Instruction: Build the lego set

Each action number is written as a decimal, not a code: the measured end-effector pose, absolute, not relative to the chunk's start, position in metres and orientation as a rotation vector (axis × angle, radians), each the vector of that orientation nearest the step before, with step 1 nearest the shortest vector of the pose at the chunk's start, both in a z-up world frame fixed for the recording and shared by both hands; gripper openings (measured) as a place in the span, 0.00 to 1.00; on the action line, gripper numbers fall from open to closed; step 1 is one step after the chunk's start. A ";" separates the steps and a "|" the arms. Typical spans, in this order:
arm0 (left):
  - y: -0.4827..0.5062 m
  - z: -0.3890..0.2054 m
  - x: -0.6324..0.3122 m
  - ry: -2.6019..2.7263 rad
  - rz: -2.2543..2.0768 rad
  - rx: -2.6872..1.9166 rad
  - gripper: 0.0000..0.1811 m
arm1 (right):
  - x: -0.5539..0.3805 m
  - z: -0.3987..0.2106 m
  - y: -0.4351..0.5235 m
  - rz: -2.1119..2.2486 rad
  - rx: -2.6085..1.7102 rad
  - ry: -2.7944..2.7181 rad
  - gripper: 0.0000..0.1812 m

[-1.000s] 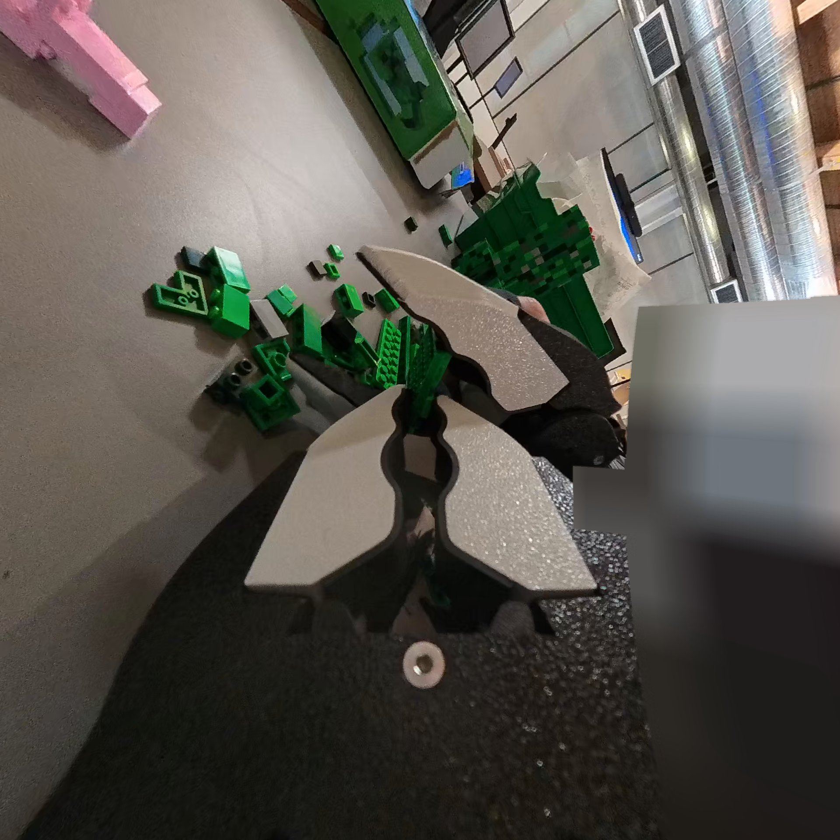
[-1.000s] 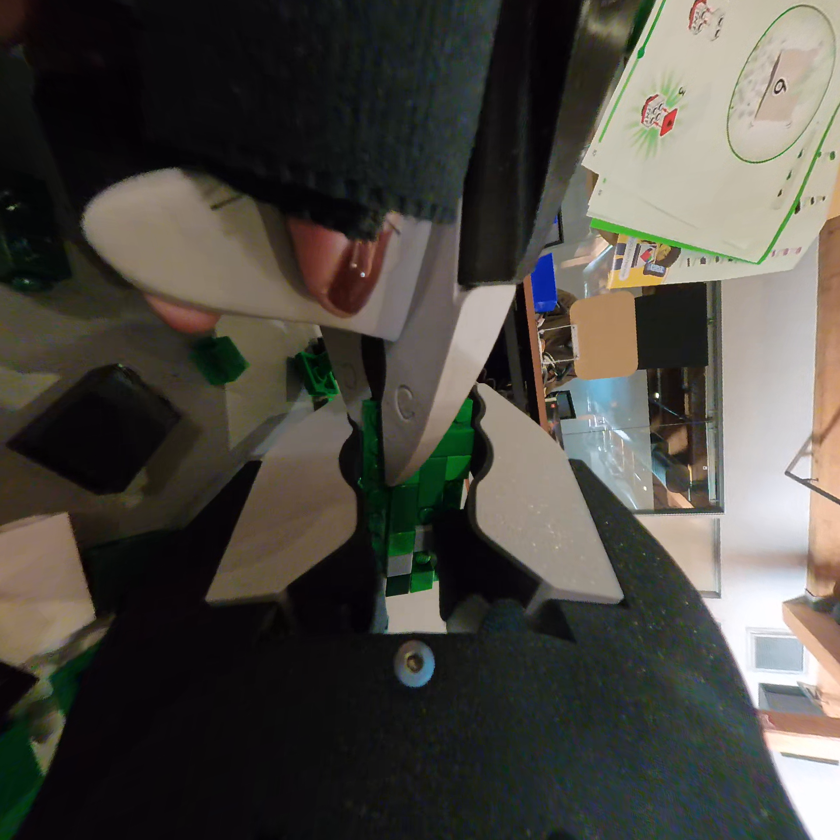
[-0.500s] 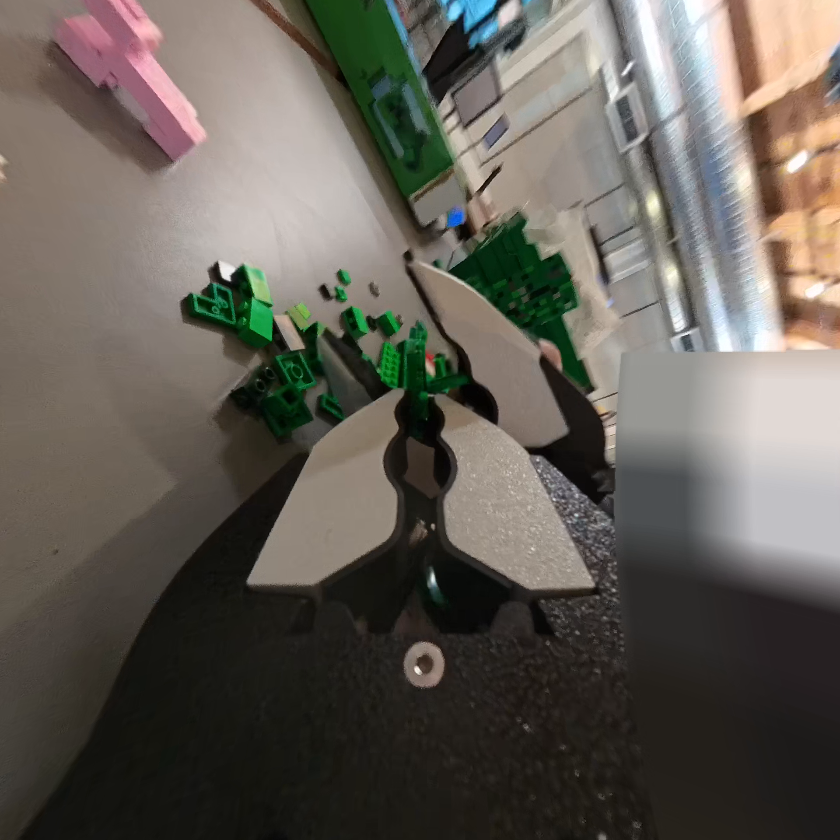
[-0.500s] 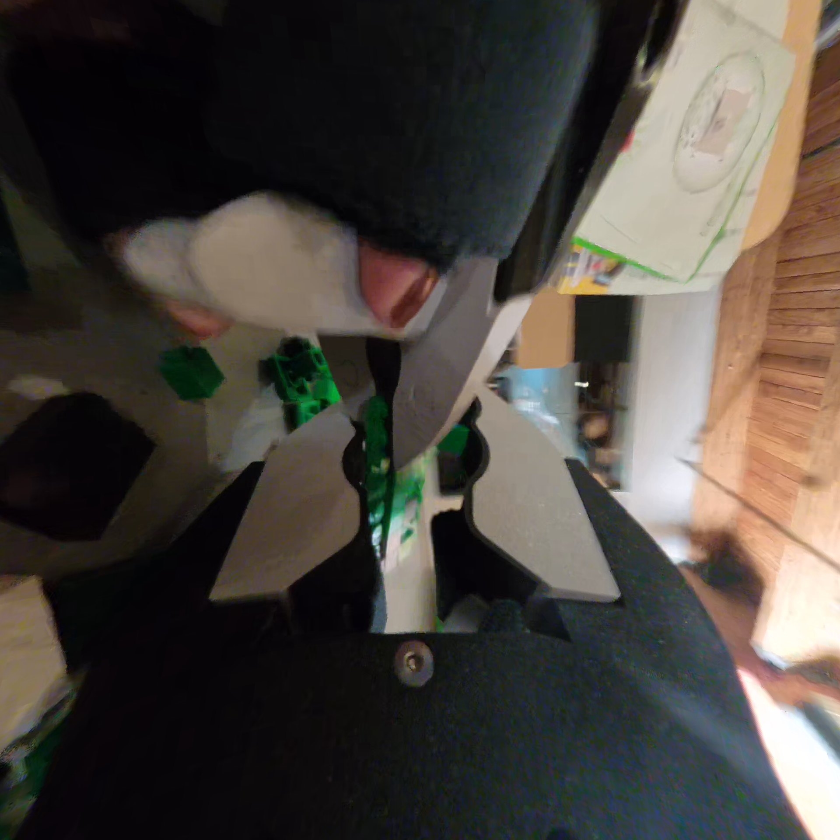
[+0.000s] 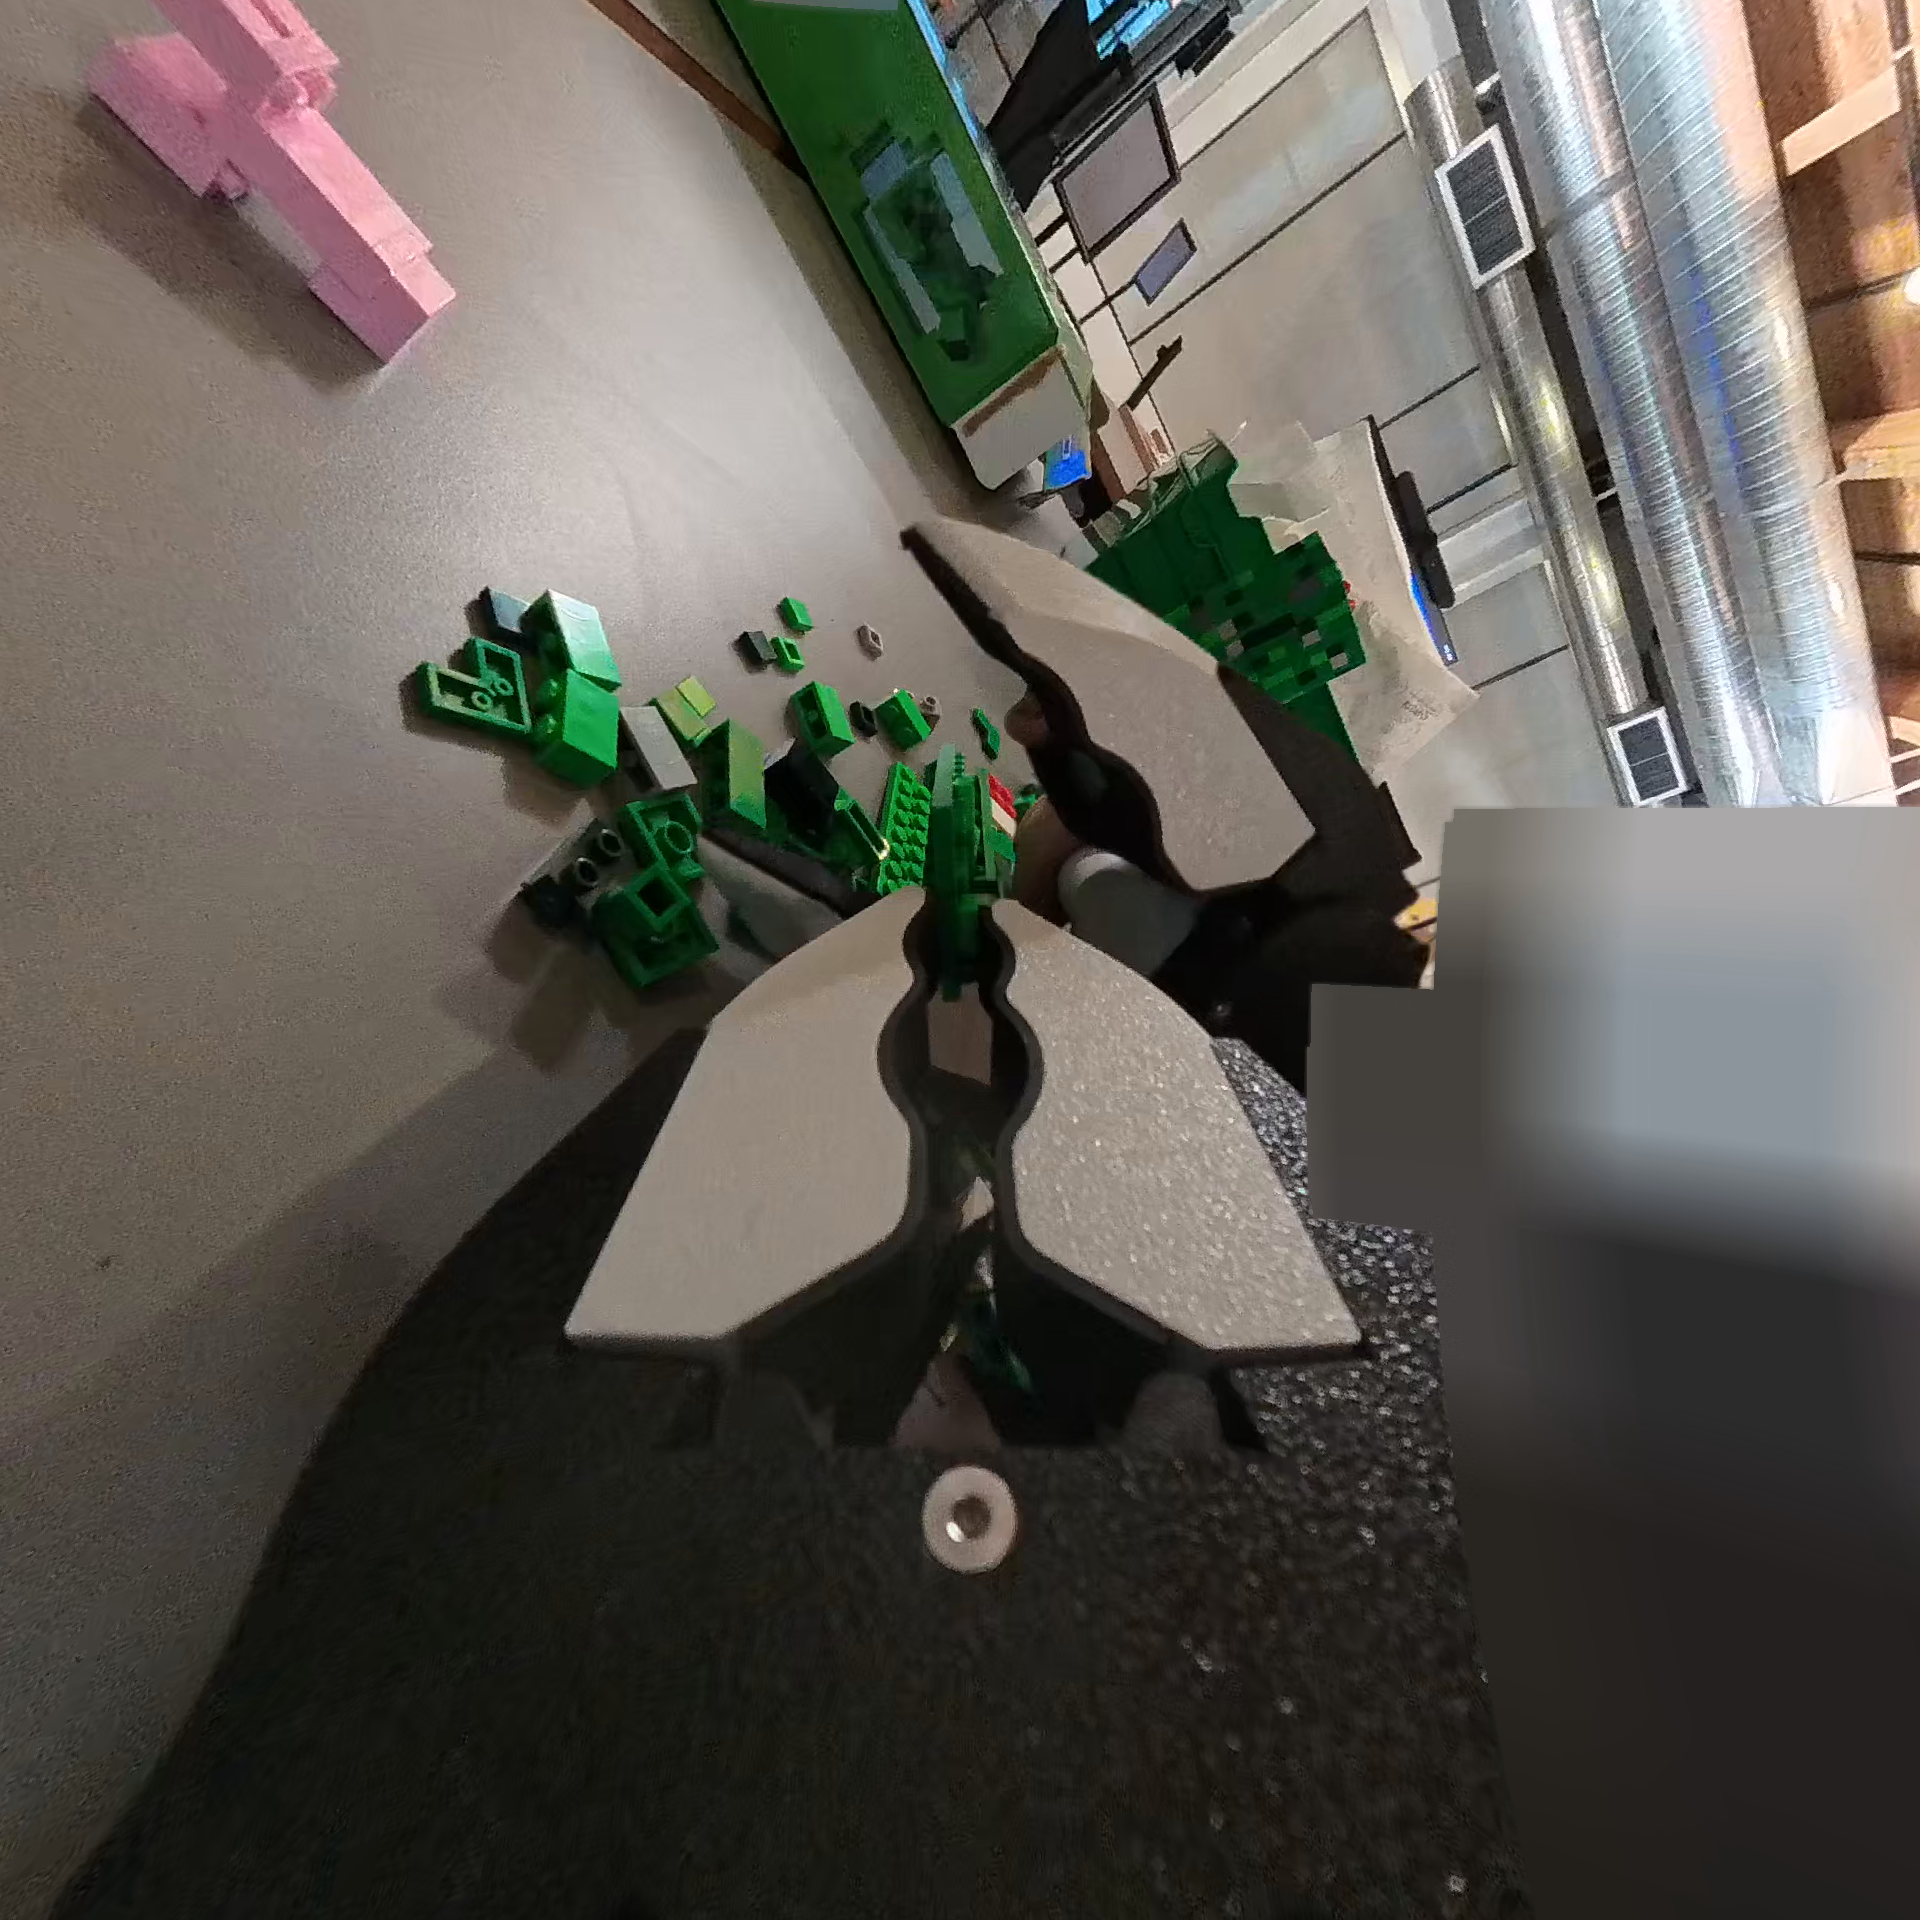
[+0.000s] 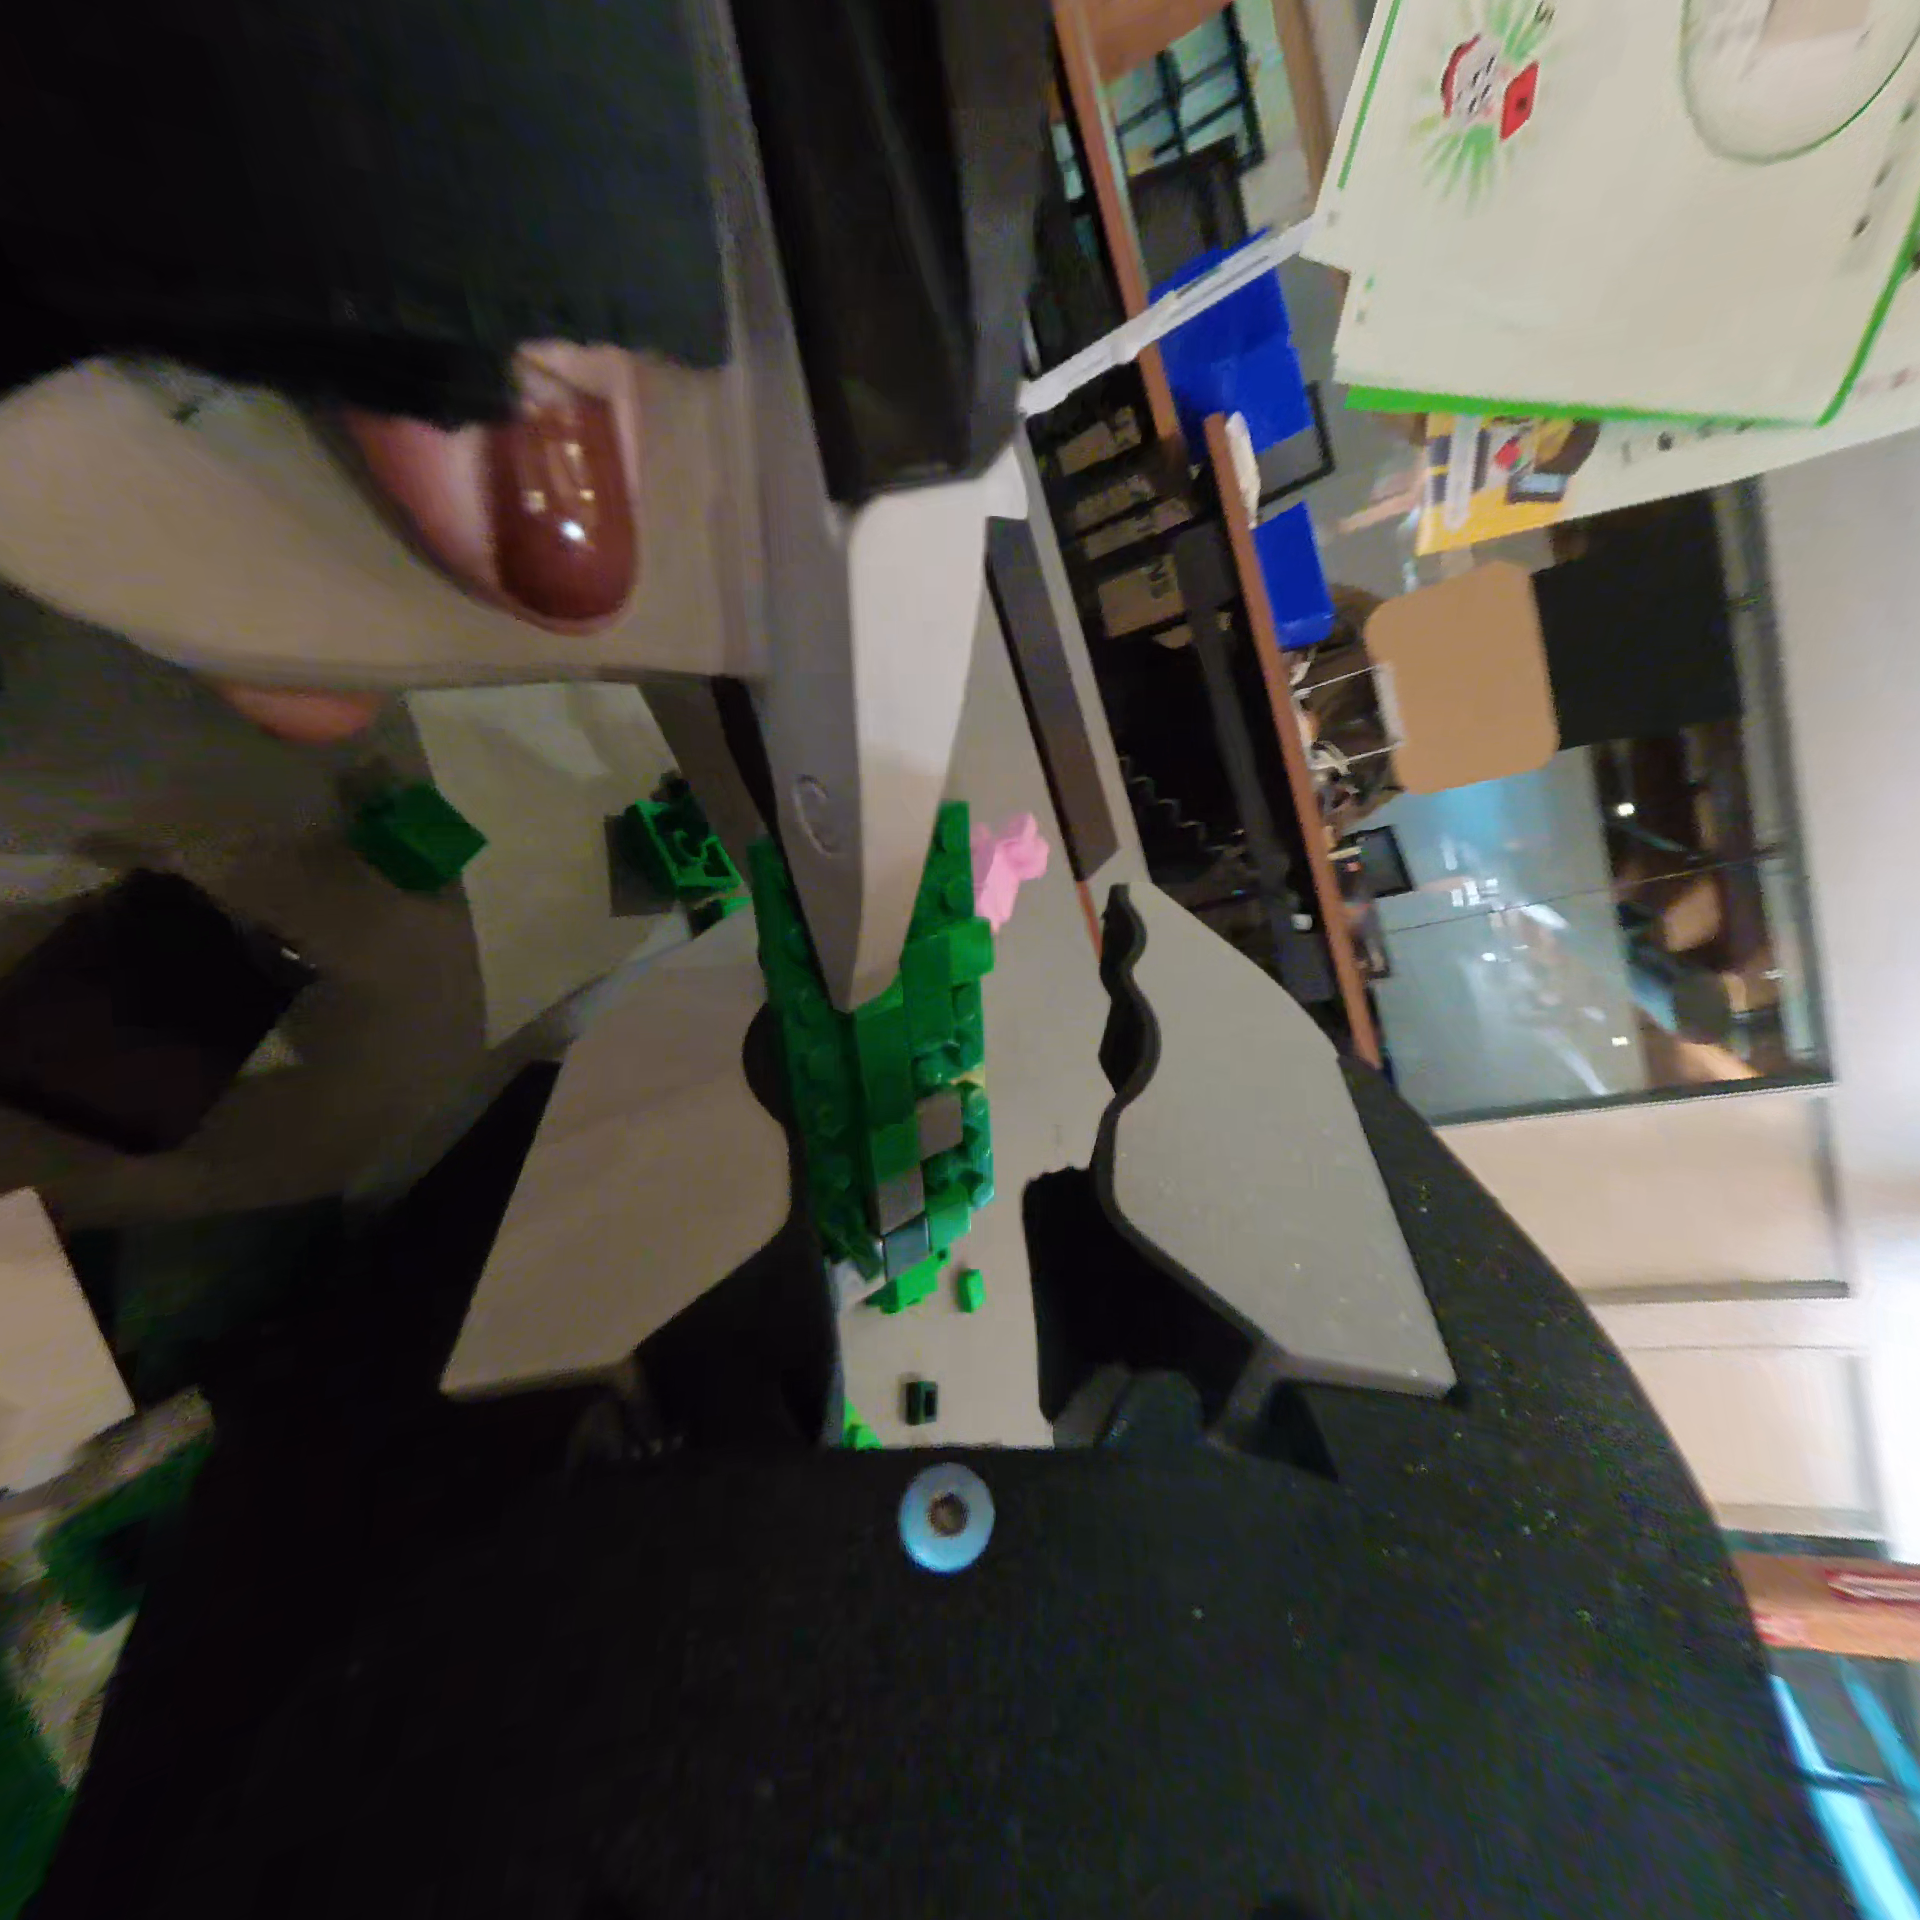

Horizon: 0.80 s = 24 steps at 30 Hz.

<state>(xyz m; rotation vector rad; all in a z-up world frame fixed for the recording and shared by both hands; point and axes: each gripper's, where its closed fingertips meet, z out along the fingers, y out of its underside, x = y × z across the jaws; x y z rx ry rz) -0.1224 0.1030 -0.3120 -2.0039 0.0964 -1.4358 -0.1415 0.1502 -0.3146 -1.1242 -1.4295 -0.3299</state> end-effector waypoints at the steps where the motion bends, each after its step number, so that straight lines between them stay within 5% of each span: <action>1: 0.103 -0.312 -0.122 0.102 -1.427 -2.002 0.03 | -0.142 -0.316 0.149 -0.304 -1.138 -1.443 0.33; 24: 0.100 -0.311 -0.118 0.192 -1.327 -2.003 0.03 | -0.142 -0.324 0.153 -0.395 -1.099 -1.522 0.20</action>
